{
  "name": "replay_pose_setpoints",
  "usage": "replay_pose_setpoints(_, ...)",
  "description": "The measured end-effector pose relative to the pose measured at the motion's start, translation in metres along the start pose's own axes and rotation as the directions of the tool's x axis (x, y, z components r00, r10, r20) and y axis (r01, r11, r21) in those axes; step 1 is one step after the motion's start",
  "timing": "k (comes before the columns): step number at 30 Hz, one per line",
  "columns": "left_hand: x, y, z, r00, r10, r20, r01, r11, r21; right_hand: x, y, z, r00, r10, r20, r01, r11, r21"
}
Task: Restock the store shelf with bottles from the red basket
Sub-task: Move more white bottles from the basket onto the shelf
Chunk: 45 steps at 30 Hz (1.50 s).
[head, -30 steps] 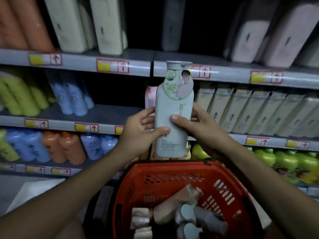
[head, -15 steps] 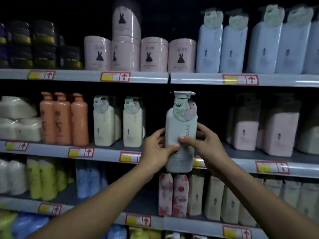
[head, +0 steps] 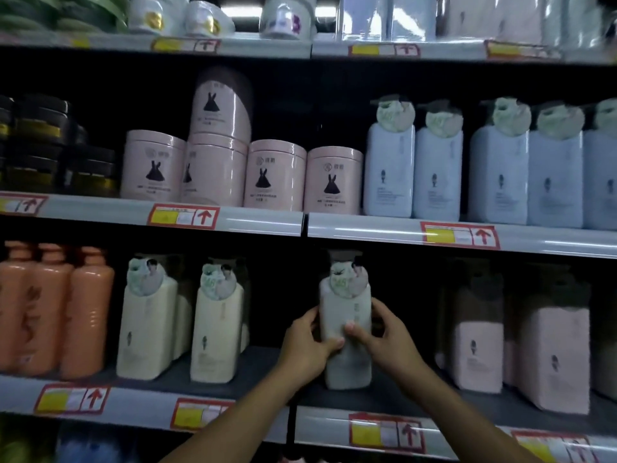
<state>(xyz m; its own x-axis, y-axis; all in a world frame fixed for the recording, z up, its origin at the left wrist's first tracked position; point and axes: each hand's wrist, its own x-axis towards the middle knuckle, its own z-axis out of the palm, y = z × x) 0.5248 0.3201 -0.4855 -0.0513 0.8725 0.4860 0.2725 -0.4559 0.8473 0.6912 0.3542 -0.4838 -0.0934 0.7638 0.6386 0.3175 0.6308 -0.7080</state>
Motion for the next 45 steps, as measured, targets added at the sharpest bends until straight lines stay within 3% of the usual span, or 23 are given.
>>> replay_pose_setpoints(3, 0.004, 0.003, 0.011, 1.0, -0.013, 0.002, 0.013, 0.997, 0.07, 0.003, 0.014, -0.002, 0.984, 0.175, -0.025, -0.172, 0.98, 0.103)
replay_pose_setpoints(5, 0.004, 0.001, 0.017, 1.0, -0.004, -0.011, 0.006, 0.991, 0.134, -0.002, 0.022, -0.001, 0.977, 0.215, 0.009, -0.215, 0.974, 0.077)
replay_pose_setpoints(26, 0.001, -0.034, 0.016, 0.988, -0.031, -0.149, 0.092, 0.903, 0.419, -0.013, 0.028, 0.027, 0.957, 0.262, -0.122, -0.282, 0.941, -0.189)
replay_pose_setpoints(41, 0.027, -0.041, 0.012, 0.976, -0.134, -0.172, 0.191, 0.906, 0.377, 0.006, 0.03, 0.026, 0.906, 0.419, -0.051, -0.421, 0.906, -0.041)
replay_pose_setpoints(45, 0.009, -0.023, 0.001, 0.968, -0.051, -0.246, 0.121, 0.952, 0.281, -0.014, -0.006, 0.001, 0.95, 0.255, -0.178, -0.258, 0.966, 0.006)
